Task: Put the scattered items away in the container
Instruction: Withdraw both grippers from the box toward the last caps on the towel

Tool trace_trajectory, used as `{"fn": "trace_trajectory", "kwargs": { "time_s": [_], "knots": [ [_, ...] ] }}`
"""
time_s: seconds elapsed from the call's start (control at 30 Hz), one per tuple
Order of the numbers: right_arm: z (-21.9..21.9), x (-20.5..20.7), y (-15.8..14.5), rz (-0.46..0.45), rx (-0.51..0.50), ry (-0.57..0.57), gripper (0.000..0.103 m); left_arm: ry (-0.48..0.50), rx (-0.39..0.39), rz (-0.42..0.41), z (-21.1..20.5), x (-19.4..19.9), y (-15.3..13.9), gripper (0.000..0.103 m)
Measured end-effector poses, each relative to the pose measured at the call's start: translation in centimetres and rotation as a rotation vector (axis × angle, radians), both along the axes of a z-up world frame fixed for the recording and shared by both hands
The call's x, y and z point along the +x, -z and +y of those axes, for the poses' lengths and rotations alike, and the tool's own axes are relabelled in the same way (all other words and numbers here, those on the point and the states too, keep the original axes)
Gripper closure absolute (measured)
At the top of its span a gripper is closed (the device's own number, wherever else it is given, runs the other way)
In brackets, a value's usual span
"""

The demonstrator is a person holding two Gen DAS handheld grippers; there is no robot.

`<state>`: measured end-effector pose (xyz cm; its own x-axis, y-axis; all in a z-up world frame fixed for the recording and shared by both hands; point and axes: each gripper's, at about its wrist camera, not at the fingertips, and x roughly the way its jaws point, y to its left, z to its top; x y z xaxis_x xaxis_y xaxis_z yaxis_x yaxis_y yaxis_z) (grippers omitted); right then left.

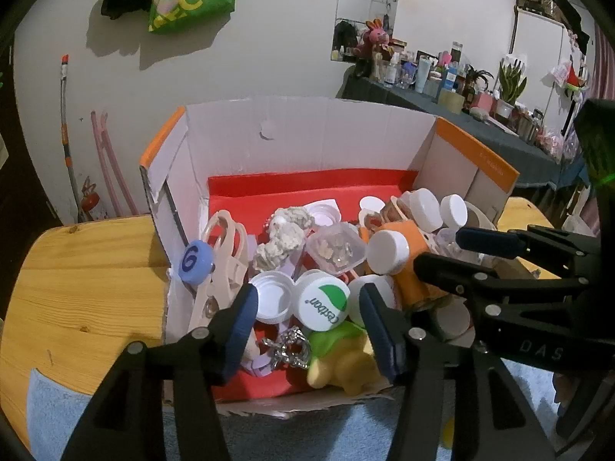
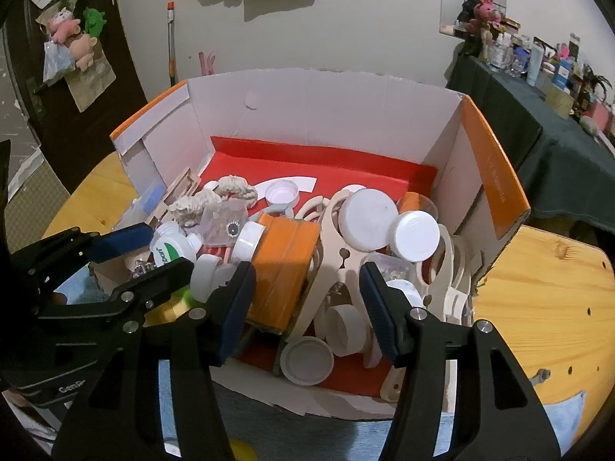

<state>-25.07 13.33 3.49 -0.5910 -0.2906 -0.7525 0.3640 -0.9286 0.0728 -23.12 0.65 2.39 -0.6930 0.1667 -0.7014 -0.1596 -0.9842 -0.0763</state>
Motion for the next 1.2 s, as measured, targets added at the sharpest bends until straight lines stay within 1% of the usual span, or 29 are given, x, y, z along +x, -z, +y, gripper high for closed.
{"fn": "trace_trajectory", "kwargs": {
  "time_s": [0.1,0.63,0.7,0.8,0.9,0.93,0.97,1.03,1.1,1.2],
  "knots": [
    [0.1,0.0,-0.2,0.005,0.000,0.002,0.045,-0.002,0.006,0.002,-0.1,0.1,-0.1,0.044],
    [0.1,0.4,-1.3,0.034,-0.006,0.006,0.044,0.005,0.004,0.010,-0.1,0.7,-0.9,0.043],
    [0.3,0.7,-2.0,0.043,-0.027,0.006,0.044,0.010,-0.011,0.028,0.1,1.1,-1.4,0.042],
    [0.6,1.5,-3.6,0.064,-0.038,0.012,0.044,0.016,-0.035,0.043,0.5,1.6,-2.1,0.036],
    [0.8,2.6,-5.4,0.094,-0.013,0.019,0.042,0.039,-0.050,0.056,1.0,2.6,-3.0,0.036],
    [0.8,2.9,-5.8,0.103,-0.010,0.022,0.040,0.043,-0.056,0.062,1.1,2.8,-3.2,0.036],
    [1.0,3.5,-6.5,0.114,-0.009,0.025,0.038,0.051,-0.062,0.066,1.3,3.2,-3.6,0.036],
    [1.3,4.5,-7.5,0.127,-0.014,0.028,0.037,0.063,-0.068,0.075,1.4,4.1,-4.2,0.035],
    [1.5,5.5,-8.1,0.134,-0.004,0.031,0.037,0.073,-0.072,0.087,1.5,5.2,-4.8,0.034],
    [1.6,6.8,-8.3,0.136,0.017,0.033,0.037,0.098,-0.058,0.092,1.4,7.0,-5.3,0.029]
  ]
}}
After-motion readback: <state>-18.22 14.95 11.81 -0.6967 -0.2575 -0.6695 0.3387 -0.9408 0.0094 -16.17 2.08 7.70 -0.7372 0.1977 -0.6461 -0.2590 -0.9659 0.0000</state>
